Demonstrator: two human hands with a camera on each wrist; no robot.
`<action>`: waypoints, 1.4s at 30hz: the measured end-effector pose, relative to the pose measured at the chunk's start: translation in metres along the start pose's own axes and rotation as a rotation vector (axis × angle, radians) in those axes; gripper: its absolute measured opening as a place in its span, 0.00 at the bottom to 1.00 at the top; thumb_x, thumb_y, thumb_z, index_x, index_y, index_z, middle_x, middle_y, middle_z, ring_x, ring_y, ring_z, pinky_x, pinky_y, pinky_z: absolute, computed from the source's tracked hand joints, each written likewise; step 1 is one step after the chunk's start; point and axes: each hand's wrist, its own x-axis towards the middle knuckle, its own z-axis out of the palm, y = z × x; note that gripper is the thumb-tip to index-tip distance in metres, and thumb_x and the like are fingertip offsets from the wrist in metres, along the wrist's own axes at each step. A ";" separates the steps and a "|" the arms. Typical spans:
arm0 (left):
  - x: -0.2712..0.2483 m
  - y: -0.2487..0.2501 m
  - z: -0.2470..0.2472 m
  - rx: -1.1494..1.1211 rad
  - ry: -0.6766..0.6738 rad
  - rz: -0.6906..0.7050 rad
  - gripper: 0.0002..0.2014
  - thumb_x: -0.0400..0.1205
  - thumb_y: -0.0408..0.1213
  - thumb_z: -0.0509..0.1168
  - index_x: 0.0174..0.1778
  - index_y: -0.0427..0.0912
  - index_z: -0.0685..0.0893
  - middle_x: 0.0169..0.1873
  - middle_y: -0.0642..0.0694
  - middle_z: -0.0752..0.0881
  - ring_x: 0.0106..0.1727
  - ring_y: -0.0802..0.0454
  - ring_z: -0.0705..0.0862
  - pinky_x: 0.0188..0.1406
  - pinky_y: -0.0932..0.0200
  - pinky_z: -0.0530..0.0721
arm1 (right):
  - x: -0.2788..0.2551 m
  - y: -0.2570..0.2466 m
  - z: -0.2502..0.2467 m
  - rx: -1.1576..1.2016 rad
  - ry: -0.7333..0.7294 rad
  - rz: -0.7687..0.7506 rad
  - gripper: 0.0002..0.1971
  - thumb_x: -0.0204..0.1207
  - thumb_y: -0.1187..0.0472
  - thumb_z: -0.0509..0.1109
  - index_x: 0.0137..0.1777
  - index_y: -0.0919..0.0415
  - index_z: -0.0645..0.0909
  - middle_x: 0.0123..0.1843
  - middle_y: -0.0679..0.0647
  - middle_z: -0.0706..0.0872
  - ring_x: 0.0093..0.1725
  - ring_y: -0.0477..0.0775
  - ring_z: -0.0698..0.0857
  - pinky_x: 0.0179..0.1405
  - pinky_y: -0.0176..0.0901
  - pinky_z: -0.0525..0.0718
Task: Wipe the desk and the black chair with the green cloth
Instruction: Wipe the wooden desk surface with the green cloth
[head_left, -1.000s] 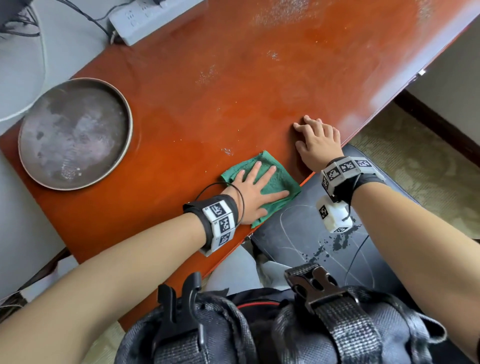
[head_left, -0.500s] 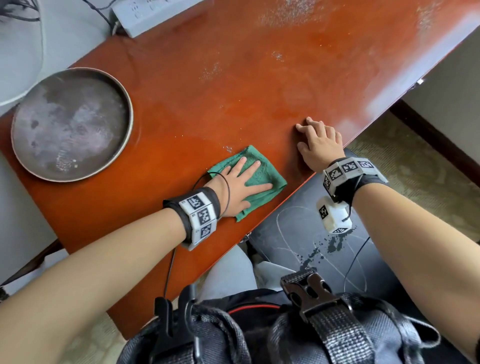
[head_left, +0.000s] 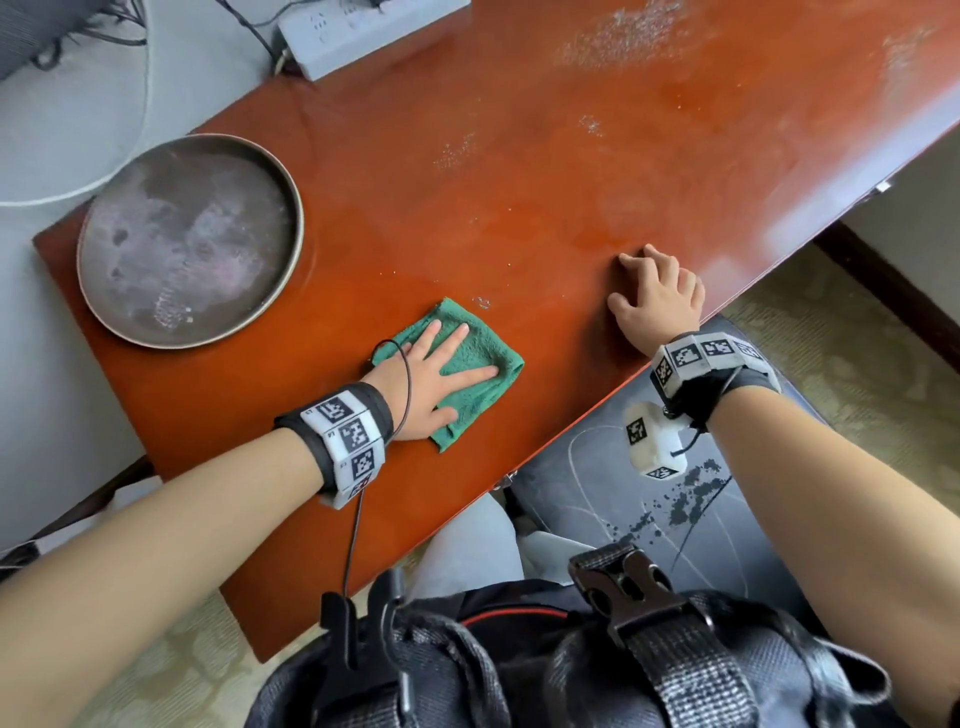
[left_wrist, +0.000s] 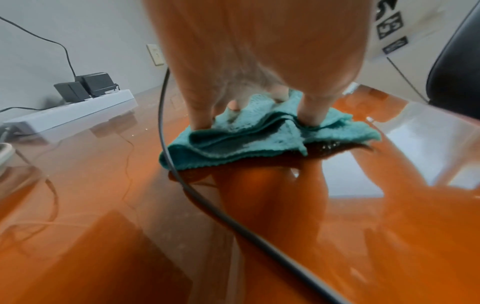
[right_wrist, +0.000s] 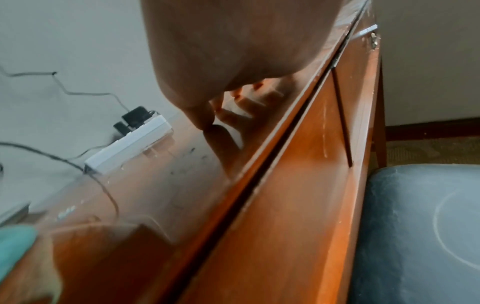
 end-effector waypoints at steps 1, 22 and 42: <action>0.003 -0.001 -0.003 -0.007 0.008 -0.013 0.33 0.86 0.51 0.51 0.78 0.69 0.35 0.81 0.44 0.30 0.82 0.35 0.34 0.79 0.40 0.57 | -0.001 0.001 0.000 -0.021 -0.006 -0.009 0.26 0.78 0.54 0.63 0.76 0.50 0.67 0.81 0.51 0.60 0.80 0.58 0.56 0.81 0.57 0.46; 0.029 -0.020 -0.016 -0.013 0.040 0.002 0.32 0.88 0.45 0.50 0.80 0.67 0.37 0.82 0.42 0.32 0.82 0.35 0.35 0.80 0.36 0.51 | 0.008 -0.011 0.001 0.085 0.063 0.133 0.23 0.74 0.61 0.63 0.71 0.50 0.73 0.77 0.51 0.67 0.76 0.60 0.63 0.79 0.53 0.53; -0.005 -0.072 0.013 -0.259 0.056 -0.276 0.33 0.86 0.50 0.52 0.81 0.65 0.38 0.82 0.41 0.33 0.81 0.34 0.35 0.79 0.36 0.53 | 0.040 -0.045 0.014 -0.017 0.003 0.190 0.29 0.81 0.56 0.52 0.83 0.46 0.54 0.86 0.48 0.47 0.84 0.56 0.44 0.80 0.65 0.41</action>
